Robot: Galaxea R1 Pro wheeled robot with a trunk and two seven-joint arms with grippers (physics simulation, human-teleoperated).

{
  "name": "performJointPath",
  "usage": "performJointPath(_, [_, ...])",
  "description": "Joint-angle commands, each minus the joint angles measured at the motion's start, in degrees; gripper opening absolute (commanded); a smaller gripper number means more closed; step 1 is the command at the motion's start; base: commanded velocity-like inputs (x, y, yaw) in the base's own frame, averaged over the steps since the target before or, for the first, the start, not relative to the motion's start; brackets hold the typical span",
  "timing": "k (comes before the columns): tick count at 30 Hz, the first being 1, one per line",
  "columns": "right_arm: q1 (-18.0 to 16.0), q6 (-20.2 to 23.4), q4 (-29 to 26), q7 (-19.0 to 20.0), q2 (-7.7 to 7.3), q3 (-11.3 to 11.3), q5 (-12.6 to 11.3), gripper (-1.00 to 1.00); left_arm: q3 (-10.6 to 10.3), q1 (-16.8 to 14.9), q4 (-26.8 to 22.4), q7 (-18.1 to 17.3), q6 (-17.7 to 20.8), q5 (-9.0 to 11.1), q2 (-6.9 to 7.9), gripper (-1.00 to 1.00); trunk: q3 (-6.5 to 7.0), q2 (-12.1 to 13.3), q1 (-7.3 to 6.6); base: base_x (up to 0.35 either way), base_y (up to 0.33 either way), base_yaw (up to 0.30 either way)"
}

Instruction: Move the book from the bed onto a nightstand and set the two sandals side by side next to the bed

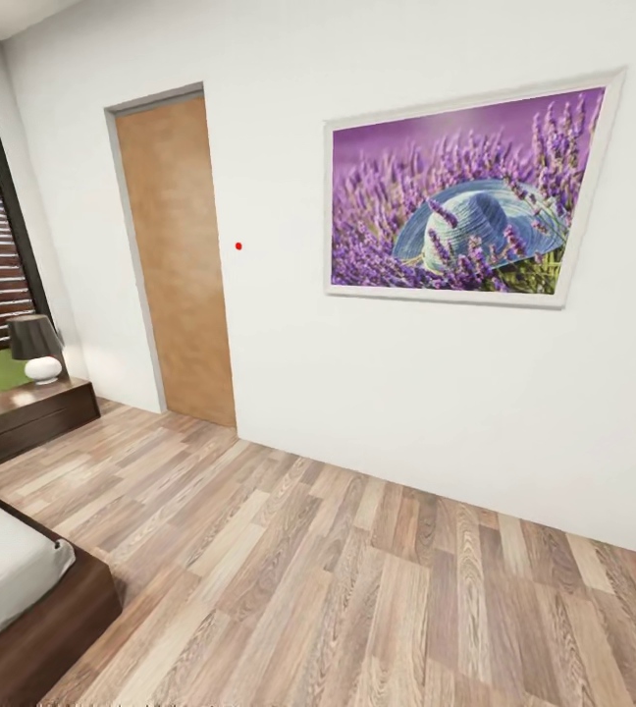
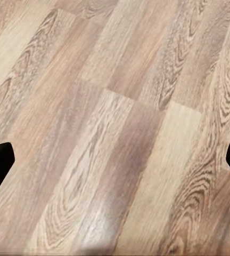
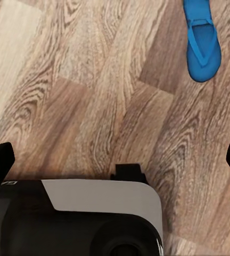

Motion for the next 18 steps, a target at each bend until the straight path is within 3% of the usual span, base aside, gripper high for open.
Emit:
performJointPath(1, [-0.02, -0.19, 0.03, 0.03, 0.01, -0.13, -0.03, 1.0, 0.01, -0.01, -0.02, 0.01, -0.11, 0.01, -0.01, 1.0, -0.08, -0.03, 0.0, 0.002, 0.0, 0.243])
performJointPath(18, [-0.02, -0.19, 0.03, 0.03, 0.01, -0.13, -0.03, 1.0, 0.01, -0.01, -0.02, 0.01, -0.11, 0.01, -0.01, 1.0, -0.43, -0.03, 0.0, 0.0, 0.0, 0.243])
